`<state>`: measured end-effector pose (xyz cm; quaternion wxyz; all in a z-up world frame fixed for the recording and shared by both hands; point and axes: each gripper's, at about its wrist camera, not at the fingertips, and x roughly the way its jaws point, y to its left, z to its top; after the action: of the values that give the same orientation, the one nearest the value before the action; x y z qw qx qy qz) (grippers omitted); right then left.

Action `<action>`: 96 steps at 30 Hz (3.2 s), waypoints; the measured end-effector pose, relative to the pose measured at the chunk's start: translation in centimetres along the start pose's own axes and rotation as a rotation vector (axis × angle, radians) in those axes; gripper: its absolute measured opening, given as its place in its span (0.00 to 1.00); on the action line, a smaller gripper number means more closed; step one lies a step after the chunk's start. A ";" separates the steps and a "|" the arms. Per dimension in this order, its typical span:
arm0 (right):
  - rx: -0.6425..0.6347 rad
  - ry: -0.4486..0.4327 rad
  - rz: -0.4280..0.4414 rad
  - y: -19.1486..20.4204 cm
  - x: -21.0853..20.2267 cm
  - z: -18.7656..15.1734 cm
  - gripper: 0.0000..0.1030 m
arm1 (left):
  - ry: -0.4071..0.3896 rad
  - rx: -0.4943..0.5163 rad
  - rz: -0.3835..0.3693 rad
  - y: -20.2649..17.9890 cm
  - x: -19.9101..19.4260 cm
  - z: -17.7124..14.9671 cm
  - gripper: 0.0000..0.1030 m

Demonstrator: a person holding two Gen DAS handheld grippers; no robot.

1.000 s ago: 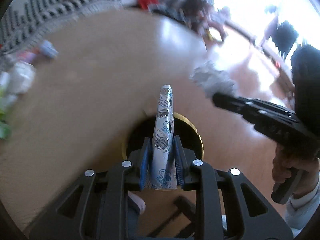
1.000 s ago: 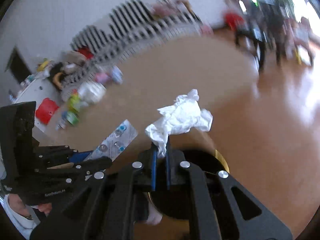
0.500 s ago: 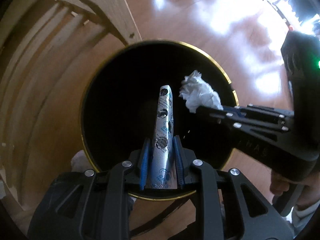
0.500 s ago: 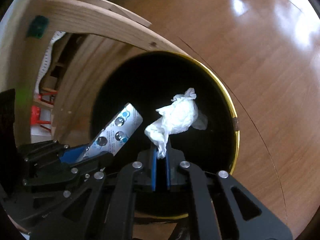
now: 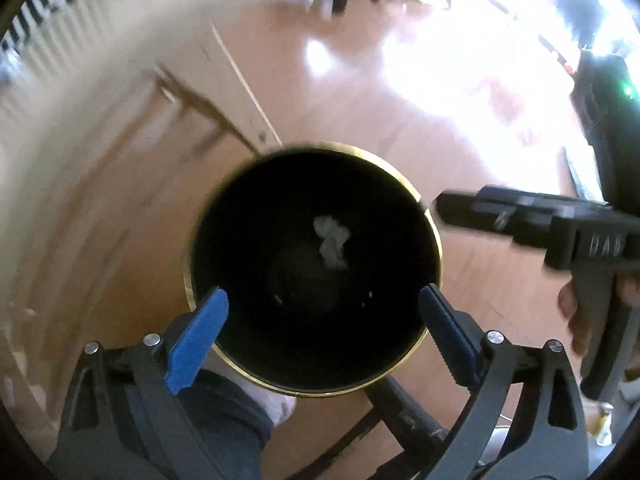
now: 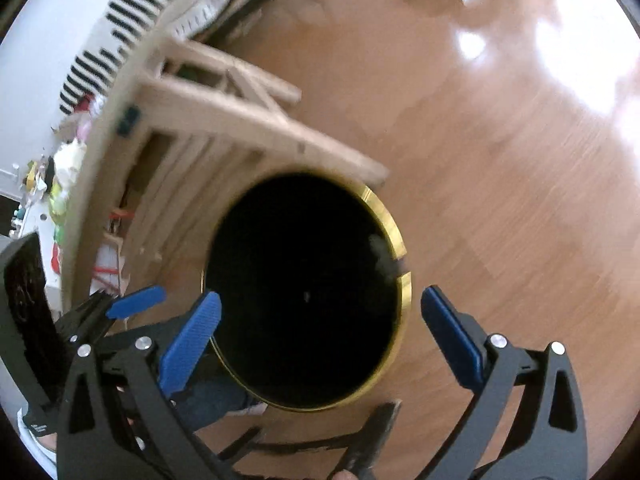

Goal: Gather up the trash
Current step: 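Bring both tools back over the table trash, then grasp the crumpled blue-white foil with the left tool while the right tool grasps the green tray, then carry both items to the black bin and release them inside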

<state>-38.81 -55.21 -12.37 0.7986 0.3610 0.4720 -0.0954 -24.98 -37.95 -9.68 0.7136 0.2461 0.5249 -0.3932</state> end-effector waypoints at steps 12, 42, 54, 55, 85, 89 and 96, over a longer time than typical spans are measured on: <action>-0.385 -0.326 -0.014 16.8 -6.3 3.5 0.94 | -0.406 -0.231 0.338 13.6 -22.1 -3.2 0.94; -1.114 0.067 0.029 52.4 17.4 -0.4 0.95 | -0.273 -0.603 0.406 49.5 -18.7 -15.5 0.95; -1.108 0.009 0.075 53.7 17.3 -0.7 0.46 | -0.268 -0.614 0.400 49.4 -18.7 -15.3 0.91; -1.089 -0.006 0.085 53.9 17.1 -0.5 0.37 | -0.268 -0.607 0.396 49.1 -18.6 -15.3 0.84; -0.836 -0.070 0.069 49.8 14.1 1.9 0.35 | -0.254 -0.617 0.405 44.3 -20.1 -18.3 0.09; -0.845 -0.065 0.065 49.9 14.2 1.7 0.35 | -0.247 -0.609 0.409 44.3 -20.1 -18.2 0.09; -0.832 -0.024 0.129 49.8 14.2 1.6 0.35 | -0.258 -0.624 0.424 44.4 -20.5 -18.4 0.09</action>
<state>-5.55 -17.63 0.69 0.8862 0.0353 0.4372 0.1494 -1.66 7.64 0.88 0.8795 0.0689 0.4628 -0.0864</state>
